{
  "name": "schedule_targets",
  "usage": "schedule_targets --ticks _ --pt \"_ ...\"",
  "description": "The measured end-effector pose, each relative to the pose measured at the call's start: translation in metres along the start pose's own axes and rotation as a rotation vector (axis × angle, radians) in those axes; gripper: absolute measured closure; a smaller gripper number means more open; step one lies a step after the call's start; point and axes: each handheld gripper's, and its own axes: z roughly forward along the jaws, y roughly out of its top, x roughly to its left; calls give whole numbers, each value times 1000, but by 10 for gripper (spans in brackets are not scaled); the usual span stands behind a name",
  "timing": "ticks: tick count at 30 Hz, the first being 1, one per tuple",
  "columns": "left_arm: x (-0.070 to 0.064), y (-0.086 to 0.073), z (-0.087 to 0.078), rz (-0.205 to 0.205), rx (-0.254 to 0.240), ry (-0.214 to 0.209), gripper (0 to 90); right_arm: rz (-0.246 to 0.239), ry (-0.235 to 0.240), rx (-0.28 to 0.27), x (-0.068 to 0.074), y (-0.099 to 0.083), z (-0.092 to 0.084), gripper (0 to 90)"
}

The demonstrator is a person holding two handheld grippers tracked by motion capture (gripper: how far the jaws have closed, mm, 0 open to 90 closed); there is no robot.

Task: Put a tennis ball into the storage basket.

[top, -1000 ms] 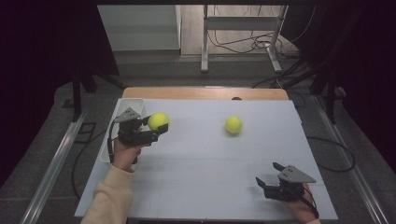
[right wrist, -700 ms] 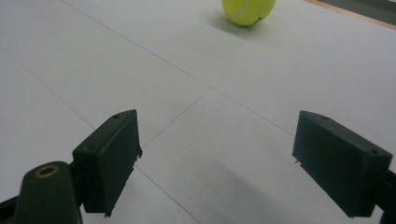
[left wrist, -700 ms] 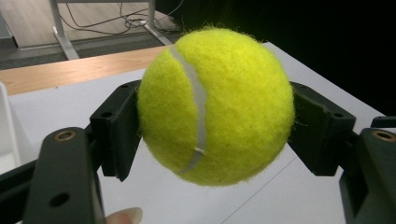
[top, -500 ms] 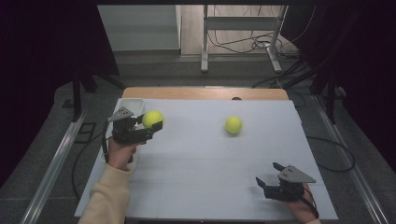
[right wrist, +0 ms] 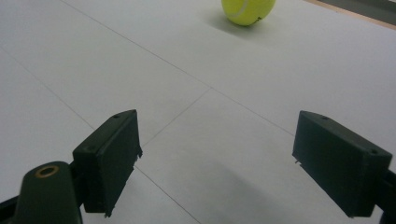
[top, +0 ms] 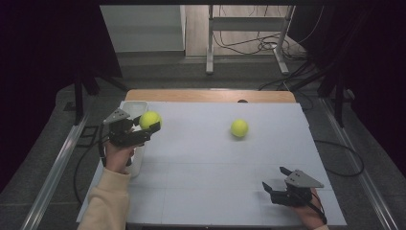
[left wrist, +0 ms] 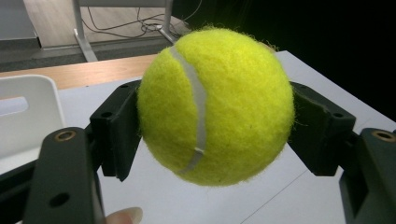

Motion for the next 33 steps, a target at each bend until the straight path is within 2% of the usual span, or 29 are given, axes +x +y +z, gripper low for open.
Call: schedule_targets --ticks 16,33 --pt "14 -1 -7 -33 -11 27 262 -2 0 -1 0 0 0 156" --pt "34 -7 -14 -71 -20 96 262 -2 3 -1 0 0 0 157"
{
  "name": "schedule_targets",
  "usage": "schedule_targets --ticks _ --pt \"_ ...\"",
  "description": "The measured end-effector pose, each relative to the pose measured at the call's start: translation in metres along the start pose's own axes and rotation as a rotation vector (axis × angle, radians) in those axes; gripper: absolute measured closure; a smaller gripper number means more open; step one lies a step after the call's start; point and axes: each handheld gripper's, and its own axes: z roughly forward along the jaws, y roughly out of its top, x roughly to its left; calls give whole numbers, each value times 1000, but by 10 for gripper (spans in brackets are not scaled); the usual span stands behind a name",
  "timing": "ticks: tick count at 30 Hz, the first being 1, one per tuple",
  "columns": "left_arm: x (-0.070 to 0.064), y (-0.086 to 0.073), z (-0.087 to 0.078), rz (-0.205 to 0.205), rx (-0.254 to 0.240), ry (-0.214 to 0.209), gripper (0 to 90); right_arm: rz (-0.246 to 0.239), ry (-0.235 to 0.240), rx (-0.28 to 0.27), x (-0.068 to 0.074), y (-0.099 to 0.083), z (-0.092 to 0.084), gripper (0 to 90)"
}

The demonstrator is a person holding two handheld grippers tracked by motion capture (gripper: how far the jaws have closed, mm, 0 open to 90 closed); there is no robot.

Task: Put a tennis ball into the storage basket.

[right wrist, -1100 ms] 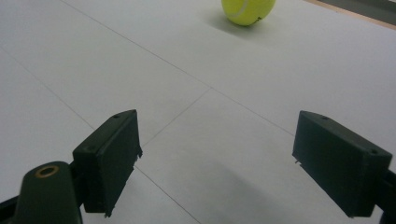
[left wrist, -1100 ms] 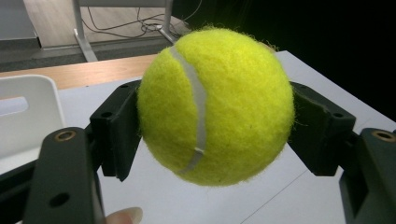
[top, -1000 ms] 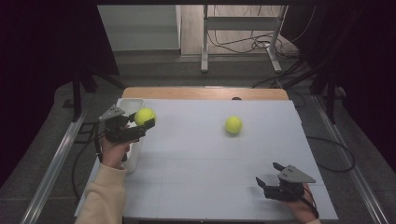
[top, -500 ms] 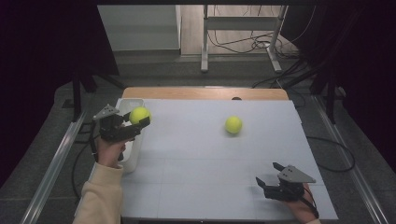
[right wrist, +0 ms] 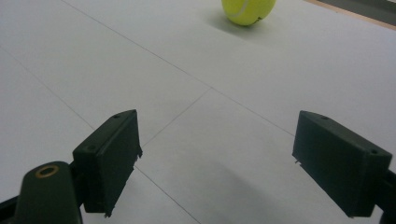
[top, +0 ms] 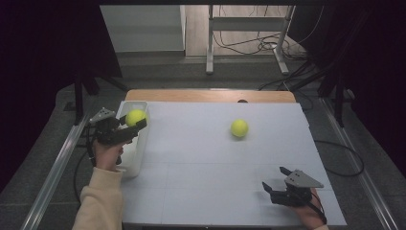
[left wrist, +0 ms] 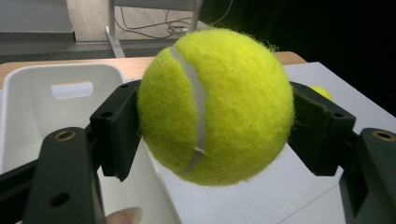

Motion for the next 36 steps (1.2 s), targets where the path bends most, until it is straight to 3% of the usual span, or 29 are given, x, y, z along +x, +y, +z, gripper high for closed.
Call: schedule_targets --ticks 11,22,36 --pt "10 1 -1 -13 -1 49 262 2 1 -3 0 0 0 157" --pt "22 16 14 -16 73 108 263 5 -4 -3 0 1 0 157" --pt "38 22 39 -26 193 179 263 11 -6 -3 -1 1 0 157"
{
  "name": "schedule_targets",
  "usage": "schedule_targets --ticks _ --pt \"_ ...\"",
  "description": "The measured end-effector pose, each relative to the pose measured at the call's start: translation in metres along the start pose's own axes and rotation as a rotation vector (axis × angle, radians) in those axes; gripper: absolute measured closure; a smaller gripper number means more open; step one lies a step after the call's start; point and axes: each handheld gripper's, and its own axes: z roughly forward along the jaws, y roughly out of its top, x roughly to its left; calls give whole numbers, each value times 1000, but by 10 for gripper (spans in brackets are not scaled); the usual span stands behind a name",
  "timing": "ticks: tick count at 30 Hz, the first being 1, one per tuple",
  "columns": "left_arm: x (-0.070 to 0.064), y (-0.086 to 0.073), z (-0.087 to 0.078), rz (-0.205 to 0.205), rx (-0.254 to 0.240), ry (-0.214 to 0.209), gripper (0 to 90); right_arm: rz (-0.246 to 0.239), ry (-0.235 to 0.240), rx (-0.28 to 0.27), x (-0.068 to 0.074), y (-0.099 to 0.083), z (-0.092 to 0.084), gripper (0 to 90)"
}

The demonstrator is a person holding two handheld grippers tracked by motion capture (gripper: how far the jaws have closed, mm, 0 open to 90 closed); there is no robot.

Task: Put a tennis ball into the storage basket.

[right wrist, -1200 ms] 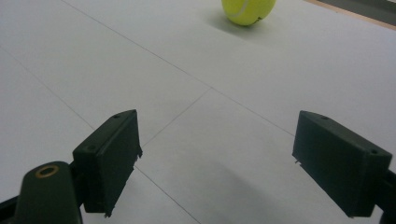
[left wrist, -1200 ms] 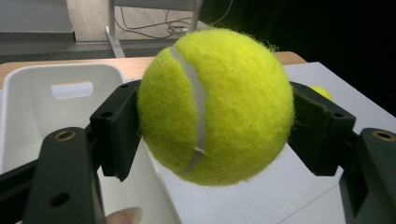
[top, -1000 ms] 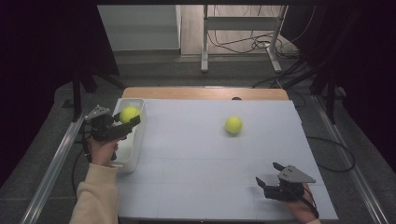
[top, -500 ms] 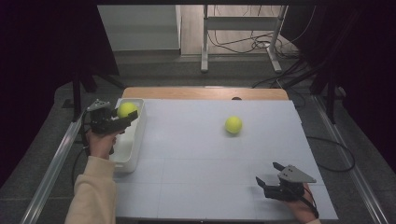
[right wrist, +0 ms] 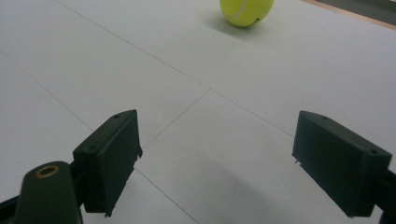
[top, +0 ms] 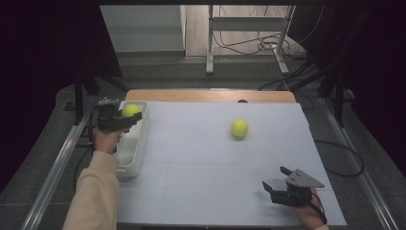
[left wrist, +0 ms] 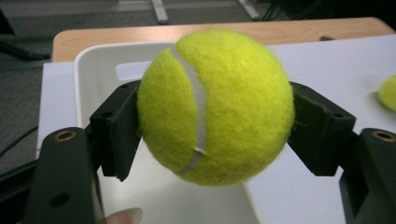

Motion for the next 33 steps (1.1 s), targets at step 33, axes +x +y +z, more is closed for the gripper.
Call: schedule_targets --ticks 33 --pt "9 5 20 21 111 62 259 2 0 6 0 -1 1 157"
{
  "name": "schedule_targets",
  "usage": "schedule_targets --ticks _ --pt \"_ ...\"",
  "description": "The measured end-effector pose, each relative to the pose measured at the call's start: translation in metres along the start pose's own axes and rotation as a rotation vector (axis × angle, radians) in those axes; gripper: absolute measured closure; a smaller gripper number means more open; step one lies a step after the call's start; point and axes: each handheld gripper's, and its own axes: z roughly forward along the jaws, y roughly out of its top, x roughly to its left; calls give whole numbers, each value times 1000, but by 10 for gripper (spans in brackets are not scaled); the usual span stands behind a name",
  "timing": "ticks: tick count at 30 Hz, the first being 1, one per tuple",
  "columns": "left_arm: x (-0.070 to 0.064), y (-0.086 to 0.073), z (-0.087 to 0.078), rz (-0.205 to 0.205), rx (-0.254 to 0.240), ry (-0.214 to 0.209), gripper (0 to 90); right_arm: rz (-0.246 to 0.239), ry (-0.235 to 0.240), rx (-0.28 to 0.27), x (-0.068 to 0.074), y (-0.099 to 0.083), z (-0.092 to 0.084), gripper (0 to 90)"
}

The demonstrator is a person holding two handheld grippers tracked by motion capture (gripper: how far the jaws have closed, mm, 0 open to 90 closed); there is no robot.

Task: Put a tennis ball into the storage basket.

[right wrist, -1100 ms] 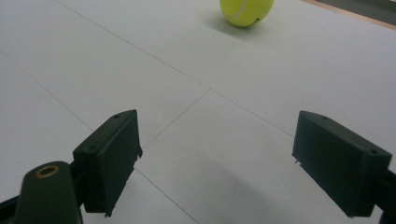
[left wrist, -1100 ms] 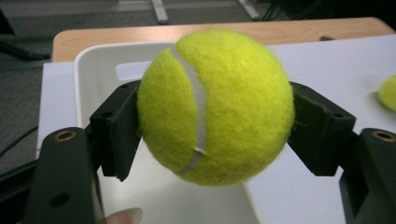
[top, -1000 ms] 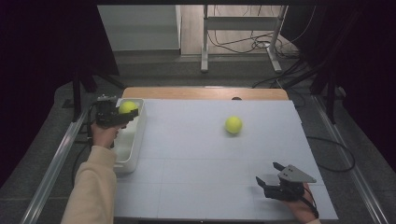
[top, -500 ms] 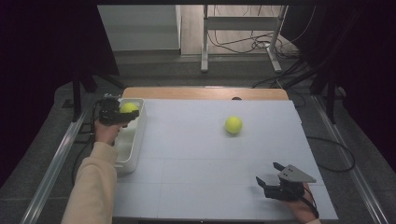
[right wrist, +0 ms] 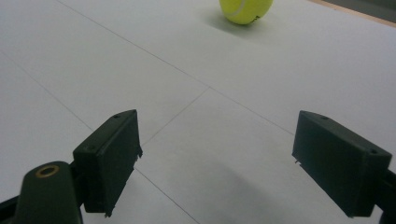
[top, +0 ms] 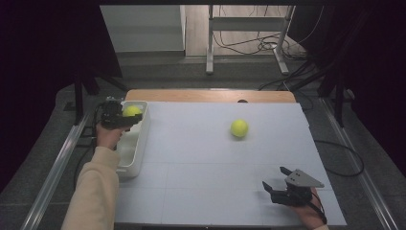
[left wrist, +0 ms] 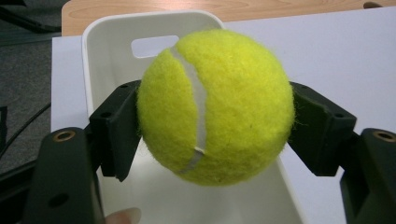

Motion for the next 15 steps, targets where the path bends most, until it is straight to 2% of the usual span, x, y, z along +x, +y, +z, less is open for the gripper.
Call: schedule_targets --ticks 4,6,12,15 --pt "0 -1 0 -8 -4 0 250 -1 2 0 0 0 0 157" --pt "0 -1 -2 -19 -32 -15 209 -1 1 2 0 0 0 157" --pt "-8 -1 -11 8 -60 -41 114 -2 2 0 0 0 0 157" --pt "-11 -4 -17 8 -86 -86 110 -3 1 -1 0 0 0 157"
